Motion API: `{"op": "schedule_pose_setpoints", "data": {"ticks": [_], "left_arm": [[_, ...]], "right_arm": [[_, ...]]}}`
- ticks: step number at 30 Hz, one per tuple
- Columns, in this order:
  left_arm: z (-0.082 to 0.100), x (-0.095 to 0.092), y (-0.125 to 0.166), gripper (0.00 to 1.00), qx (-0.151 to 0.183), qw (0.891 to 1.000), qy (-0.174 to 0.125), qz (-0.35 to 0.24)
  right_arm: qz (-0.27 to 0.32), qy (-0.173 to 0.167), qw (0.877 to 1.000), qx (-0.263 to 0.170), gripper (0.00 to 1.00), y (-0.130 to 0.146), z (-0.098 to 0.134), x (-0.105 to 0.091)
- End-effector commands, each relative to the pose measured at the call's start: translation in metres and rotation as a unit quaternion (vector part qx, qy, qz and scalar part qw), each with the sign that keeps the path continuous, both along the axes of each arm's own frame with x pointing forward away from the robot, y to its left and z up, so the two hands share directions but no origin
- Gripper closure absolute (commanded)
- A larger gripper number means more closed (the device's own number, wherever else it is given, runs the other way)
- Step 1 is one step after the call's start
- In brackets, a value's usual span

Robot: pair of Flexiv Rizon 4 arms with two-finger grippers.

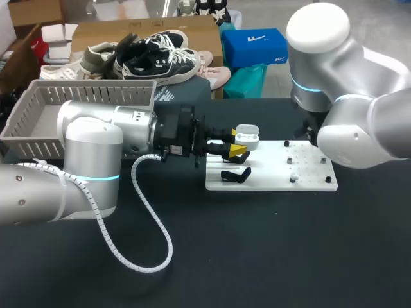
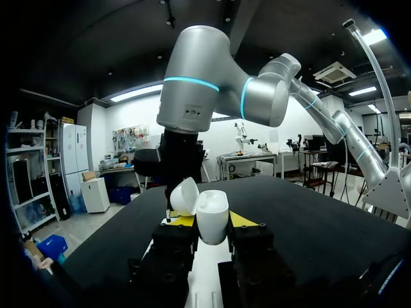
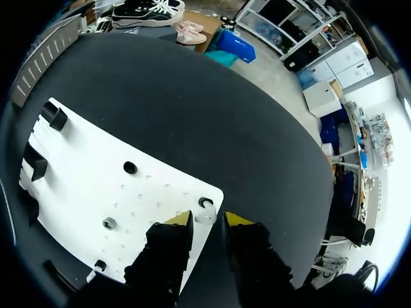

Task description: Pick up each earbud case from the left stands, insert the matching earbuds, close the lid, and place the case in the box.

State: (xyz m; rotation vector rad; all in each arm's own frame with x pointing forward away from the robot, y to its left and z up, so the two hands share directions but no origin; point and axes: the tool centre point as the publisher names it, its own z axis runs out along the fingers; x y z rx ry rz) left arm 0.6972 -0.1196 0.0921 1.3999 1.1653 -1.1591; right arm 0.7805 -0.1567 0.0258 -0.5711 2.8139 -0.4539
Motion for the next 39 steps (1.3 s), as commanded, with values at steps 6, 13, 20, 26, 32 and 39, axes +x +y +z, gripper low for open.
{"op": "schedule_pose_setpoints", "data": {"ticks": [6,13,20,26,32,39], "left_arm": [[-0.001,0.001,0.0,1.0,-0.001,1.0,0.0,-0.001],[-0.001,0.001,0.0,1.0,-0.001,1.0,0.0,-0.001],[-0.001,0.001,0.0,1.0,-0.001,1.0,0.0,-0.001],[-0.001,0.001,0.0,1.0,-0.001,1.0,0.0,-0.001],[-0.001,0.001,0.0,1.0,-0.001,1.0,0.0,-0.001],[-0.001,0.001,0.0,1.0,-0.001,1.0,0.0,-0.001]], "right_arm": [[-0.002,0.004,1.0,-0.001,0.74,0.001,-0.002,0.0],[-0.003,0.006,1.0,-0.002,0.81,0.0,-0.004,-0.001],[-0.005,0.01,1.0,0.001,1.0,-0.001,-0.005,-0.001],[-0.005,0.011,1.0,0.002,1.0,-0.002,-0.004,-0.003],[-0.004,0.008,1.0,0.005,1.0,-0.002,0.001,-0.005],[0.004,-0.002,1.0,0.001,1.0,0.002,0.017,-0.011]]}}
